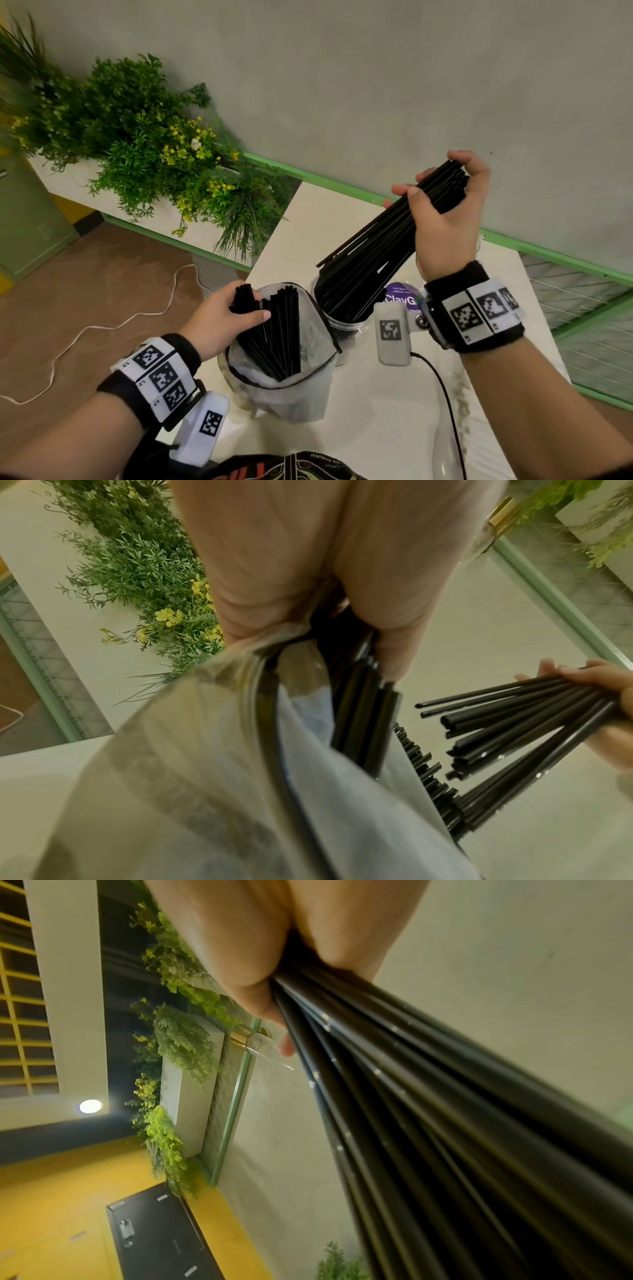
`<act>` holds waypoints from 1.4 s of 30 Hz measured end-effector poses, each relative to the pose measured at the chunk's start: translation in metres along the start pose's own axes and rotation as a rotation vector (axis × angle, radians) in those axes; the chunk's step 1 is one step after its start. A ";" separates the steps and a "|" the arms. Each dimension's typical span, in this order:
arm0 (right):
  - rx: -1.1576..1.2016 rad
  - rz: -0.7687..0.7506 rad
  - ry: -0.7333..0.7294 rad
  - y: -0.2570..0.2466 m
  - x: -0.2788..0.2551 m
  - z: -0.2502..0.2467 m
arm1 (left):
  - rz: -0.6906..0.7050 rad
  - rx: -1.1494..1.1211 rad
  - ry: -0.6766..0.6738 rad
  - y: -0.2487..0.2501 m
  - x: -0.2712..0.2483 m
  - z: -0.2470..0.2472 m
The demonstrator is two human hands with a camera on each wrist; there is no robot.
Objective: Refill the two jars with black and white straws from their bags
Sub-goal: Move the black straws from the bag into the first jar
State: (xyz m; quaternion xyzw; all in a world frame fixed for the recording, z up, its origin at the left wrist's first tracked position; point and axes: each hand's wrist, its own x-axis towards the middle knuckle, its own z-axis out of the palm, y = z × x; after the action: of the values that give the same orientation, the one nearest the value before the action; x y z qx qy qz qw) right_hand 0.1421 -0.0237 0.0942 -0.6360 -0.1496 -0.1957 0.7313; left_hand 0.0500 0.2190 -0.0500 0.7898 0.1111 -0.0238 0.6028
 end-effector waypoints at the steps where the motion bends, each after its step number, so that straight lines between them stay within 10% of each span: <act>1: -0.019 -0.015 0.008 0.002 0.001 -0.001 | 0.000 0.003 0.003 0.000 0.000 0.000; 16: -0.279 -0.304 -0.187 0.052 -0.065 0.009 | 0.012 0.000 0.004 -0.002 0.001 -0.001; 30: -0.453 0.248 -0.699 0.079 -0.060 -0.025 | -0.002 0.003 -0.003 0.001 -0.002 -0.001; 42: -0.440 0.173 -0.382 0.091 -0.081 -0.021 | 0.020 0.000 -0.002 0.002 -0.003 0.000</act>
State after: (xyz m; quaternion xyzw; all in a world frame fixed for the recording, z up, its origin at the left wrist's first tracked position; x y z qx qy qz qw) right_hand 0.1137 -0.0265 -0.0259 -0.8147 -0.1837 -0.0372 0.5487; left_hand 0.0474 0.2179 -0.0482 0.7907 0.1026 -0.0188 0.6032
